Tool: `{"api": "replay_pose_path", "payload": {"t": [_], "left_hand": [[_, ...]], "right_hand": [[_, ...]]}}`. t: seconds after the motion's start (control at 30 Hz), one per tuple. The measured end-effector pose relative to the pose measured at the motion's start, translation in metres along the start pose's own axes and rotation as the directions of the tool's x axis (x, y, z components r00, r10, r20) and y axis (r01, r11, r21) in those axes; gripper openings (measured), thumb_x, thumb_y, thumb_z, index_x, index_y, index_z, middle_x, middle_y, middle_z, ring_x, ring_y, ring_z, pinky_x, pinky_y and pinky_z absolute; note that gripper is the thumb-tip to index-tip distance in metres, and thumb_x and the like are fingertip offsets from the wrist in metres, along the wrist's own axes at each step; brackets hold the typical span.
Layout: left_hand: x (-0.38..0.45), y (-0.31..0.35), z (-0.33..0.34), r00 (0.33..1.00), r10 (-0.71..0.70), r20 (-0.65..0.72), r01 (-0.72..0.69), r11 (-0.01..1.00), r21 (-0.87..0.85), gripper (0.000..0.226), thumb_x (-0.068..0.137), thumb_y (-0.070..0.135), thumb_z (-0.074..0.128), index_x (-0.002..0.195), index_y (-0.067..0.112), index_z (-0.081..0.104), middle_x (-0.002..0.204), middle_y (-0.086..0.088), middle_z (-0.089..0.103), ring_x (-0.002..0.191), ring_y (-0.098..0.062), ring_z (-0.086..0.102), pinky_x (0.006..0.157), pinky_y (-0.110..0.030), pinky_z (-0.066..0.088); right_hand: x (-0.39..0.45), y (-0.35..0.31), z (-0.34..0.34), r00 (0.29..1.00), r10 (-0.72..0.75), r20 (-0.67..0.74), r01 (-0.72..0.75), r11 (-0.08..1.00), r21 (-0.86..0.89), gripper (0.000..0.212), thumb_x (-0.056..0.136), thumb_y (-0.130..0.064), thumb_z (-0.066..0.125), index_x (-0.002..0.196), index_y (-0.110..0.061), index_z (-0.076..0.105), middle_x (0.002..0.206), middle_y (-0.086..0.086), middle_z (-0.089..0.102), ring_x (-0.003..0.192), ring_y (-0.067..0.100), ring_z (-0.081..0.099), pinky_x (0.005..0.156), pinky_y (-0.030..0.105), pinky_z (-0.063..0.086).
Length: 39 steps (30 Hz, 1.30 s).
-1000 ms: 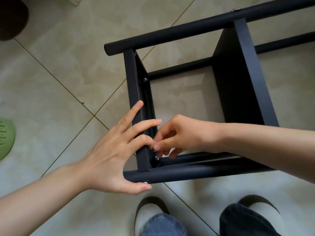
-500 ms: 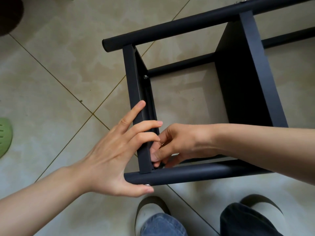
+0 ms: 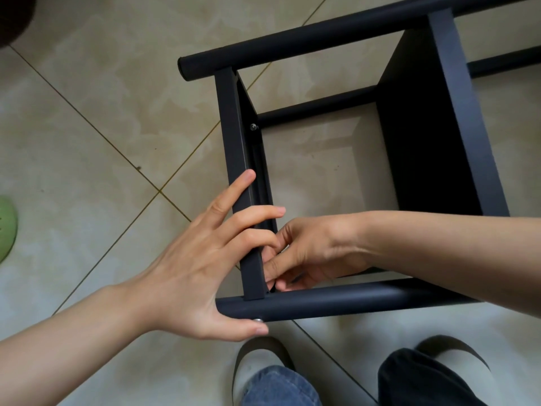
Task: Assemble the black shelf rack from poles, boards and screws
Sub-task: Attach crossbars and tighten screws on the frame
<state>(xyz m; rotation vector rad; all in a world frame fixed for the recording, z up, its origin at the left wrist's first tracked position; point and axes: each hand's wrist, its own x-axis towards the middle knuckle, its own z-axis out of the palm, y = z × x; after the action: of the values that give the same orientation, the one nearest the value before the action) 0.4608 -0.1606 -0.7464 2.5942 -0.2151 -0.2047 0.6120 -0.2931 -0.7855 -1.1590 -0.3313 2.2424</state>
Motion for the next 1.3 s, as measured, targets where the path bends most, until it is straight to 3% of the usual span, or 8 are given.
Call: {"api": "replay_pose_path", "payload": {"t": [0.2, 0.43, 0.83, 1.07, 1.3], "left_hand": [[0.0000, 0.0009, -0.0006, 1.000, -0.006, 0.001, 0.006, 1.000, -0.024, 0.071, 0.069, 0.068, 0.071, 0.117, 0.021, 0.047, 0.154, 0.002, 0.037, 0.155, -0.035, 0.000, 0.119, -0.038, 0.025], [0.0009, 0.0020, -0.0005, 1.000, -0.004, 0.002, 0.004, 1.000, -0.028, 0.067, 0.068, 0.068, 0.070, 0.112, 0.023, 0.046, 0.152, 0.002, 0.037, 0.155, -0.035, 0.000, 0.118, -0.038, 0.026], [0.0002, 0.0005, 0.0015, 1.000, 0.000, -0.001, 0.000, 0.999, -0.034, 0.065, 0.070, 0.069, 0.070, 0.109, 0.022, 0.048, 0.151, 0.002, 0.038, 0.155, -0.036, 0.001, 0.117, -0.037, 0.027], [0.0008, 0.0007, 0.0005, 1.000, 0.001, 0.000, -0.001, 0.999, -0.033, 0.065, 0.070, 0.069, 0.069, 0.109, 0.022, 0.048, 0.151, 0.001, 0.039, 0.155, -0.036, 0.001, 0.117, -0.034, 0.028], [0.0007, 0.0011, 0.0006, 1.000, -0.001, 0.006, 0.001, 0.999, -0.038, 0.065, 0.069, 0.069, 0.070, 0.109, 0.022, 0.049, 0.151, 0.001, 0.039, 0.155, -0.035, 0.001, 0.115, -0.034, 0.029]], "right_hand": [[-0.0011, -0.0002, -0.0018, 0.999, 0.026, 0.037, -0.028, 0.999, 0.040, 0.012, 0.092, -0.006, 0.064, 0.082, -0.009, 0.071, 0.074, 0.003, 0.068, 0.069, 0.011, 0.059, 0.071, 0.019, 0.054], [-0.0063, -0.0033, -0.0055, 0.997, 0.059, 0.055, -0.060, 0.998, 0.021, 0.010, 0.091, -0.005, 0.063, 0.096, -0.006, 0.071, 0.088, 0.008, 0.067, 0.075, 0.011, 0.057, 0.080, 0.024, 0.051], [-0.0076, -0.0019, 0.0009, 0.999, 0.013, 0.039, -0.009, 0.995, -0.095, 0.011, 0.094, -0.009, 0.061, 0.086, -0.011, 0.068, 0.095, 0.009, 0.063, 0.085, 0.016, 0.058, 0.082, 0.036, 0.052], [-0.0064, -0.0032, 0.0019, 0.999, 0.043, 0.020, -0.040, 0.992, -0.117, 0.018, 0.095, -0.016, 0.061, 0.078, -0.011, 0.067, 0.078, 0.003, 0.061, 0.072, 0.011, 0.056, 0.065, 0.022, 0.052], [-0.0051, -0.0037, 0.0011, 1.000, 0.026, 0.012, -0.024, 0.991, -0.131, 0.018, 0.093, -0.013, 0.063, 0.077, -0.013, 0.069, 0.077, 0.001, 0.062, 0.071, 0.011, 0.055, 0.079, 0.032, 0.049]]}}
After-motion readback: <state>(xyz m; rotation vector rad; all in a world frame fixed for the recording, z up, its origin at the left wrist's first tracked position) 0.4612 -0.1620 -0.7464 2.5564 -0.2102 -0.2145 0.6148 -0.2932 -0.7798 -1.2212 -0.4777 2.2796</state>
